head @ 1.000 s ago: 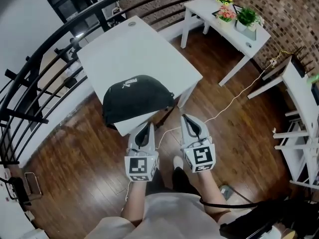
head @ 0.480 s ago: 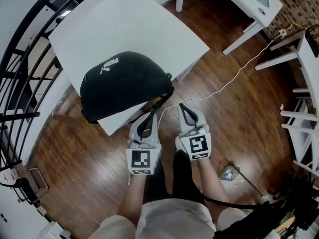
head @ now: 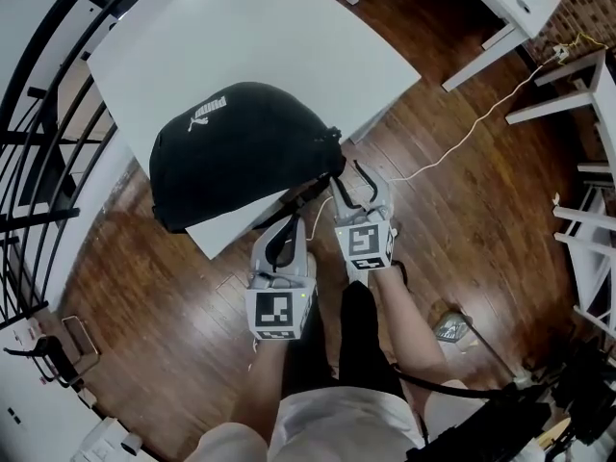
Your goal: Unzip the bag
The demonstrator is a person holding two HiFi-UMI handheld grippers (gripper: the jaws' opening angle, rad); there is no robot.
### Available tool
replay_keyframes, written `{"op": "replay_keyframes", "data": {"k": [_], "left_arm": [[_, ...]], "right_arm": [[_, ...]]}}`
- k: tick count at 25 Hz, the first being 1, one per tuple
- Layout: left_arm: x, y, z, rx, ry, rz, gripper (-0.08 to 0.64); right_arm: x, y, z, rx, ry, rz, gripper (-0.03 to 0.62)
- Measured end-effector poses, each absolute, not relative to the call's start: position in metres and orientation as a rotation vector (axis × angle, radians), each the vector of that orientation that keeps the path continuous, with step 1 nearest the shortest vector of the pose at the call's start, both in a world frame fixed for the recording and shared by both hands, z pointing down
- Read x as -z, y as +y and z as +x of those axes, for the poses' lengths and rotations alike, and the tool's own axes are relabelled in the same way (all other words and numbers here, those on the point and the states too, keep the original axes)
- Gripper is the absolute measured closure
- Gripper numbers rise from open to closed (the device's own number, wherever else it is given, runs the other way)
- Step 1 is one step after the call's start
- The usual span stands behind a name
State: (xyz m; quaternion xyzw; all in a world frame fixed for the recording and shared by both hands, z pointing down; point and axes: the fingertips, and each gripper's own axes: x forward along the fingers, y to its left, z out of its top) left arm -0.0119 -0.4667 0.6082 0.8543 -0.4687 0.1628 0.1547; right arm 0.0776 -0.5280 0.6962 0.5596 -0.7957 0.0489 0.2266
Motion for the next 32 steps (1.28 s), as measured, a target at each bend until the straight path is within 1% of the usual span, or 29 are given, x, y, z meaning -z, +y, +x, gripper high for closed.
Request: {"op": "replay_keyframes", "data": {"k": [3, 4, 8, 16, 21, 25, 27, 29, 32], "left_arm": [[-0.609, -0.465, -0.013, -0.468, -1.344, 2.444, 0.545], [-0.609, -0.465, -0.014, -0.467, -1.347, 2.441, 0.544], [-0.602, -0.466, -0.017, -0.45, -1.36, 2.434, 0.545], [-0.576, -0.466, -0.031, -0.409, -1.413, 2.393, 0.543], [-0.57, -0.463, -0.036, -0.394, -1.428, 2.36, 0.543], [-0.554, -0.461, -0.026, -0.29, -1.365, 2.377, 0.539], [-0.549, -0.46, -0.014, -0.223, -1.287, 2.381, 0.407], [-0.547, -0.461, -0.007, -0.18, -1.249, 2.371, 0.37], [-0.542, -0.465, -0.005, -0.113, -1.245, 2.351, 0.342]], "right_arm": [[-0.7, -0.538, 0.076, -0.064, -2.151, 1.527, 0.411], [-0.702, -0.54, 0.073, -0.046, -2.145, 1.505, 0.421], [-0.697, -0.542, 0.073, -0.106, -2.127, 1.445, 0.532], [-0.629, -0.525, 0.063, -0.333, -2.179, 1.245, 0.551], [-0.584, -0.509, 0.049, -0.457, -2.209, 1.198, 0.554], [-0.555, -0.502, 0.042, -0.507, -2.203, 1.197, 0.555], [-0.548, -0.5, 0.043, -0.507, -2.191, 1.195, 0.555], [-0.543, -0.498, 0.042, -0.503, -2.182, 1.192, 0.555], [-0.536, -0.493, 0.037, -0.513, -2.177, 1.182, 0.555]]}}
